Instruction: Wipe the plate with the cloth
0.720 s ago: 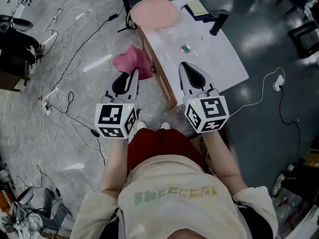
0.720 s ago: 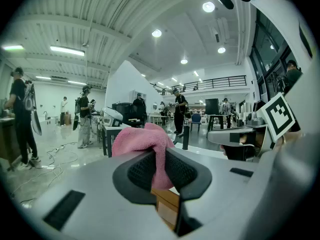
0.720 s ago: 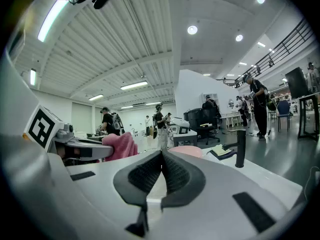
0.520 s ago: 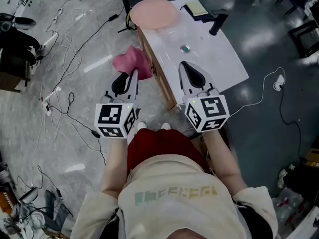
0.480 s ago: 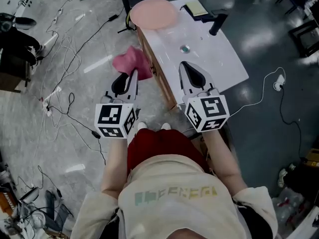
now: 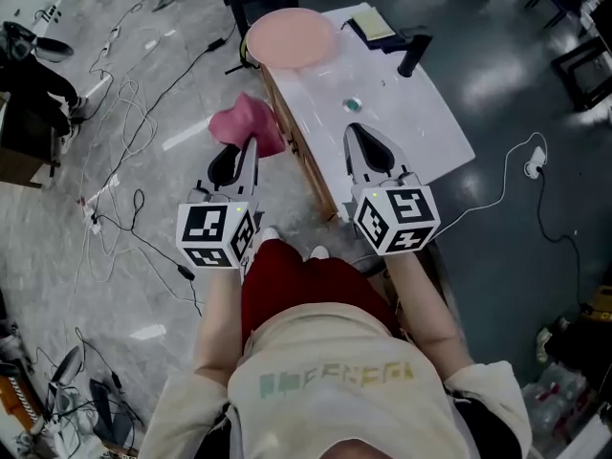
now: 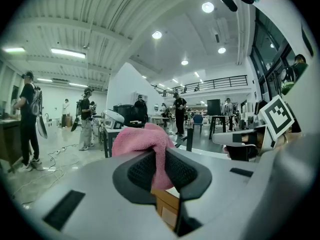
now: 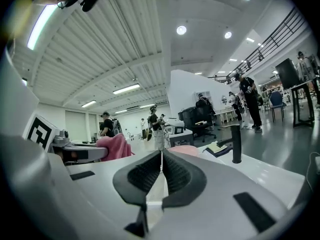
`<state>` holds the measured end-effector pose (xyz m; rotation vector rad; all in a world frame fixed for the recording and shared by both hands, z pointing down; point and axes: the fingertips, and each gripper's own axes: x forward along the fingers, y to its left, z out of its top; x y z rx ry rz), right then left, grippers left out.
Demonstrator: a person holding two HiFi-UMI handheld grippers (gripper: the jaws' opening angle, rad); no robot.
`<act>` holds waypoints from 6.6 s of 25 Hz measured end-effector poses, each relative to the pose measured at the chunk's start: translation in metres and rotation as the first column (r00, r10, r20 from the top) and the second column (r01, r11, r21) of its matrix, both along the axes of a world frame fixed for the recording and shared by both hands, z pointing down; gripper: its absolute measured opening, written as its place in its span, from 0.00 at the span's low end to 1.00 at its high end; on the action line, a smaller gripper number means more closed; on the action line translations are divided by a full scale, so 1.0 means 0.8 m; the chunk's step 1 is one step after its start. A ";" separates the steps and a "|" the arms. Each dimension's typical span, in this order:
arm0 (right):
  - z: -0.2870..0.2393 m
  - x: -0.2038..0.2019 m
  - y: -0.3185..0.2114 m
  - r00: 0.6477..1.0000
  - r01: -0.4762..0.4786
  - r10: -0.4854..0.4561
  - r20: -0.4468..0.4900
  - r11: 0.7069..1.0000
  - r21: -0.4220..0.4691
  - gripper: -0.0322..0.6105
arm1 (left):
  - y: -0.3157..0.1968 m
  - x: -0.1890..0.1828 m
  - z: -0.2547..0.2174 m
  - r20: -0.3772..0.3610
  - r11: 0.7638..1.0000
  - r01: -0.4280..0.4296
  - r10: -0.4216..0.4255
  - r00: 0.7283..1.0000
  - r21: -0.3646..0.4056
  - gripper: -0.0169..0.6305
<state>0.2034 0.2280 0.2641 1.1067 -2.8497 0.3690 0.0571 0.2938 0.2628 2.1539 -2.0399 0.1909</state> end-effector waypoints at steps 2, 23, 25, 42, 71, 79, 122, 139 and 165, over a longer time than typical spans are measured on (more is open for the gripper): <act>-0.001 -0.003 -0.008 1.000 -0.006 0.006 0.002 1.000 0.000 0.11 | -0.010 -0.006 -0.002 0.002 1.000 0.000 0.000 1.000 0.006 0.12; 0.036 -0.171 -0.218 0.984 -0.175 0.171 -0.050 0.981 -0.080 0.11 | -0.237 -0.196 0.028 -0.056 0.993 -0.113 0.113 0.992 -0.010 0.12; 0.038 -0.186 -0.239 0.975 -0.219 0.215 -0.064 0.973 -0.078 0.11 | -0.259 -0.219 0.028 -0.061 0.991 -0.134 0.133 0.989 -0.008 0.12; 0.055 -0.197 -0.318 0.852 -0.502 0.480 -0.208 0.863 -0.065 0.11 | -0.371 -0.277 0.056 -0.121 0.926 -0.377 0.372 0.920 -0.021 0.12; 0.136 -0.174 -0.436 0.822 -0.548 0.467 -0.324 0.805 -0.228 0.11 | -0.516 -0.242 0.073 -0.105 0.894 -0.442 0.434 0.895 -0.075 0.12; 0.163 -0.167 -0.462 0.850 -0.504 0.407 -0.335 0.813 -0.292 0.11 | -0.556 -0.211 0.087 -0.109 0.882 -0.458 0.448 0.888 -0.108 0.12; 0.241 -0.171 -0.526 0.884 -0.423 0.254 -0.394 0.794 -0.437 0.11 | -0.628 -0.179 0.146 -0.164 0.860 -0.461 0.433 0.886 -0.220 0.12; 0.241 -0.177 -0.540 0.831 -0.492 0.318 -0.456 0.802 -0.338 0.11 | -0.626 -0.189 0.159 -0.160 0.848 -0.460 0.431 0.888 -0.265 0.12; 0.235 -0.174 -0.535 0.815 -0.523 0.355 -0.458 0.792 -0.315 0.11 | -0.624 -0.042 0.192 -0.087 0.572 -0.668 0.725 0.683 -0.477 0.12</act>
